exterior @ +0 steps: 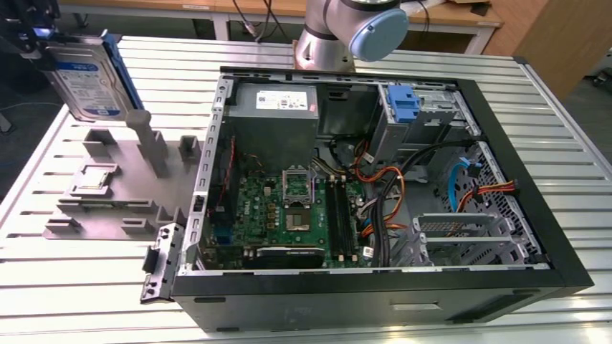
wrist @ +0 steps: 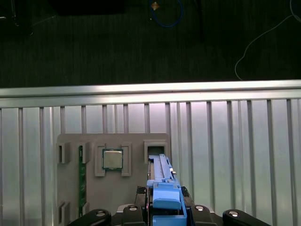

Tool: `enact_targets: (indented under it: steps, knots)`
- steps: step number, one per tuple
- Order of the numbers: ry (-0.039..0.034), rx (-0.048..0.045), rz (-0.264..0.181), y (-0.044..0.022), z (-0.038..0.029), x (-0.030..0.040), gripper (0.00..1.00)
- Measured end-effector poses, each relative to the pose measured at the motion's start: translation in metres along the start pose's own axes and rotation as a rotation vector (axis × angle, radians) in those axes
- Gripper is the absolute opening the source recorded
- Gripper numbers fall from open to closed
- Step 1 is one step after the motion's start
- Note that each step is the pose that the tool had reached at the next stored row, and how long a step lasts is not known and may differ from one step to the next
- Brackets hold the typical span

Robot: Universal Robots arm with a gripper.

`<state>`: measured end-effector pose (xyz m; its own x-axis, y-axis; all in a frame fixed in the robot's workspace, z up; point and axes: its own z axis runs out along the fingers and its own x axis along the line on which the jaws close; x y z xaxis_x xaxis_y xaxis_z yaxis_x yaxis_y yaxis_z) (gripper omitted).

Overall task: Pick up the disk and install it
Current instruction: 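Pick up the disk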

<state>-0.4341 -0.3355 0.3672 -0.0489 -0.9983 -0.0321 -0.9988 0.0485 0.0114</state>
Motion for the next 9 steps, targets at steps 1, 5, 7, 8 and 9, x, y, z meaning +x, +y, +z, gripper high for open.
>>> enact_targets:
  steps: [1,5,7,8,9]
  knots:
    - [0.0000,0.0000,0.000,0.0000,-0.0005,0.0000,0.37]
    - [0.0000,0.0000,0.000,0.0000,-0.0021,-0.0001,0.37]
    - [0.0000,0.0001,0.000,0.0000,-0.0028,-0.0001,0.37]
    - [0.0000,0.0000,0.000,0.0001,-0.0032,-0.0001,0.37]
    - [0.0001,-0.0002,0.000,0.0001,-0.0037,-0.0001,0.37]
